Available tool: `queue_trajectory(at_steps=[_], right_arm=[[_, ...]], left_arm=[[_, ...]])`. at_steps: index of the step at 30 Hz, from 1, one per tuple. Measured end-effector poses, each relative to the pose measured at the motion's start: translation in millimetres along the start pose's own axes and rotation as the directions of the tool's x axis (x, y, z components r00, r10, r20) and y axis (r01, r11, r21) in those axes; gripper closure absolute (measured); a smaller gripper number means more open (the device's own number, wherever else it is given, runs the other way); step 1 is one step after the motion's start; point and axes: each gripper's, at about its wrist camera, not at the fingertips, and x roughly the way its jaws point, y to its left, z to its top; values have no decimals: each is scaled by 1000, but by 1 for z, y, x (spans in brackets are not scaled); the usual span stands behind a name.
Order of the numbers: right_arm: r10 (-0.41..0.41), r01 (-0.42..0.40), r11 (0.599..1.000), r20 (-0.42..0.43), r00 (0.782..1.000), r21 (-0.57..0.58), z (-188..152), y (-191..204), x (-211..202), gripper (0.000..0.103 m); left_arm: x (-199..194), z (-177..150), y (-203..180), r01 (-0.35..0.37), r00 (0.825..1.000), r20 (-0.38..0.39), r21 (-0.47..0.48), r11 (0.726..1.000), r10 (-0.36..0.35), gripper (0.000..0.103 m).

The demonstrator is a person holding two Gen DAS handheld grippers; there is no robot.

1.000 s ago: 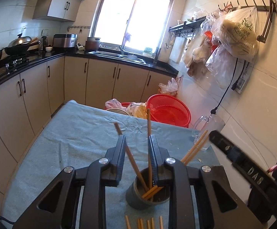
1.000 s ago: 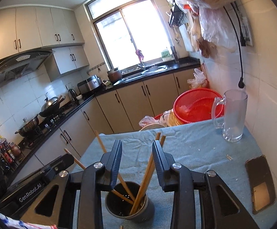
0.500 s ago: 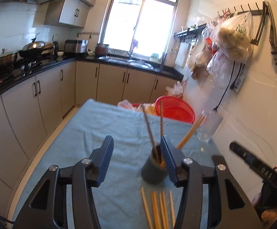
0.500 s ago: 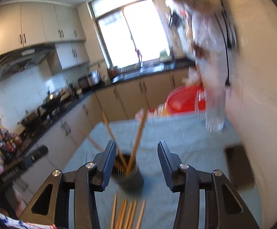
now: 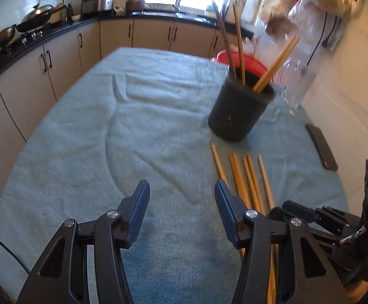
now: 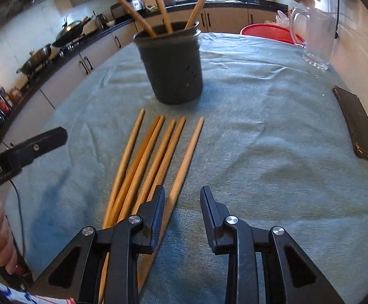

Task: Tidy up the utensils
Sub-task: 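Grasp a chopstick with the left gripper while the right gripper grasps another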

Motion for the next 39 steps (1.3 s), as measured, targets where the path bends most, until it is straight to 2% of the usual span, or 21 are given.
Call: queue_trajectory(at_steps=[3,6,9,11,15,21,22,23,24,31,39], right_arm=[[-46,46,998,2,999,-43,-2,8,5,73],[-105,105,991,0,994,-80,-3,12,7,79],[-140,140,987,2,990,-80,-6,4,4,80],[-137,137,989,5,991,-61,-7,-4,1,80],[-132,132,991,15,991,-36,-13,-16,-5,80],[-132,133,991,26,991,-34,-15,-15,-6,79],[-135,136,990,27,990,-35,-15,-14,-6,79],[-135,136,990,27,990,-35,-16,-13,-6,79],[-131,132,991,25,991,-34,-16,-13,-6,79],[-57,58,998,-24,998,17,-17,-34,-14,88],[-64,69,997,-117,991,38,-16,-62,-22,89]], left_arm=[[9,-2,-4,15,999,-28,11,1000,-14,51],[19,3,-14,27,998,-56,16,1000,-26,51],[28,4,-26,42,996,-82,27,999,-40,51],[35,3,-35,46,994,-97,47,998,-41,55],[50,-2,-50,28,990,-139,95,995,-14,71],[54,-4,-59,-5,990,-138,120,993,21,74],[54,-4,-60,-16,990,-136,133,991,34,76],[55,-4,-62,-18,990,-139,146,989,39,90],[54,-4,-63,-14,988,-149,163,987,39,93],[41,-10,-40,-20,982,-181,217,976,60,96],[35,-9,-10,5,962,-267,212,977,53,95]])
